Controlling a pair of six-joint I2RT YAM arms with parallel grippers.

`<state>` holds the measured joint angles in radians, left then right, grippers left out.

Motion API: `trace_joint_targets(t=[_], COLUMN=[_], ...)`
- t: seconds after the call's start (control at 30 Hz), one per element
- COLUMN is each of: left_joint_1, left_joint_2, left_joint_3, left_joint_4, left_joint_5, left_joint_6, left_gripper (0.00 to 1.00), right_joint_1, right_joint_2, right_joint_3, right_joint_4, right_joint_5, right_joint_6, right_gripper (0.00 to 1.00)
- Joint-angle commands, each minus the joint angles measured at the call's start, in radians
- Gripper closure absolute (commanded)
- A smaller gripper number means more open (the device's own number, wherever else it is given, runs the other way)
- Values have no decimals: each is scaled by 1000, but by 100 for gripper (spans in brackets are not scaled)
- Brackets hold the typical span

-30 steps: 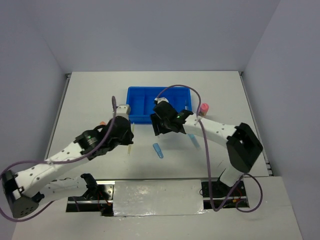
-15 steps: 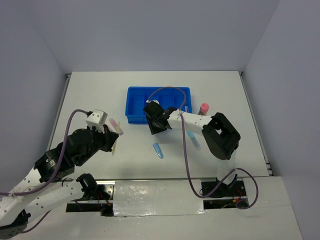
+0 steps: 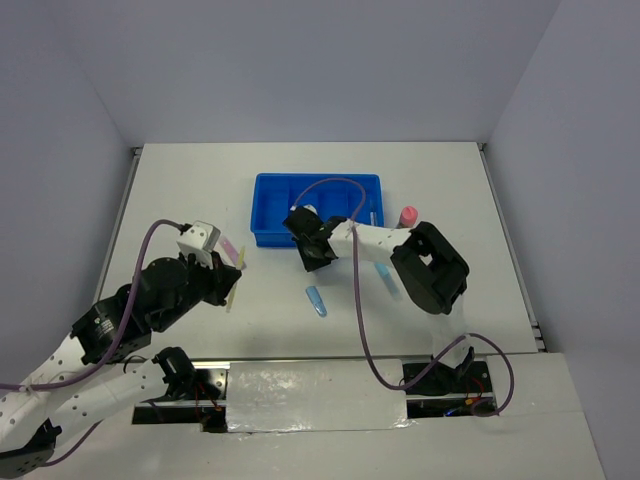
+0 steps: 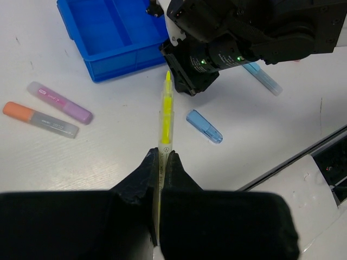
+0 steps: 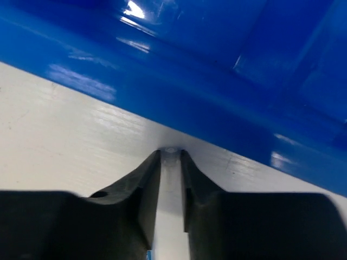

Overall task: Sort the stationery into containers
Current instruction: Pick up the pen cap from the center of the board.

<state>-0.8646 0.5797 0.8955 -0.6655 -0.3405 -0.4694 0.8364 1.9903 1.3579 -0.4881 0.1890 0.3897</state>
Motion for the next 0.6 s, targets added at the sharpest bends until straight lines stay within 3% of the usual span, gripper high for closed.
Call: trace_joint_targets(t=[0.0,0.03,0.07,0.13,0.27,0.43,0.53,0.57], left_joint_1=[-1,-1,-1,-1,-1,3,-1,-1], left_joint_2=[0,2,3,3,3,-10,-33,-40], left_joint_3=[0,0,0,2,8,-32,-142,-176], left_joint_4=[49,49,49,55,86,184,358,477], left_joint_5=[21,23,24,35,84,161,246,274], left_joint_6=[25,25,25,20,5,-75,-167,-190], left_gripper=[100,100,100,100,100,100,100,100], right_joint_1=[10,12,15,15,4,-3,0,1], right_joint_2=[39,36,19,-16,-222,-537,-748,-801], right_joint_3=[24,24,18,3,-87,-179,-331,-395], right_joint_4=[0,-4,-4,22,161,350,486,640], right_joint_5=[-10,-11,-14,-60,-131,-42,99,124], right_joint_6=[5,8,11,14,26,93,338,380], right_gripper=[75,79,91,100,100,100,100,100])
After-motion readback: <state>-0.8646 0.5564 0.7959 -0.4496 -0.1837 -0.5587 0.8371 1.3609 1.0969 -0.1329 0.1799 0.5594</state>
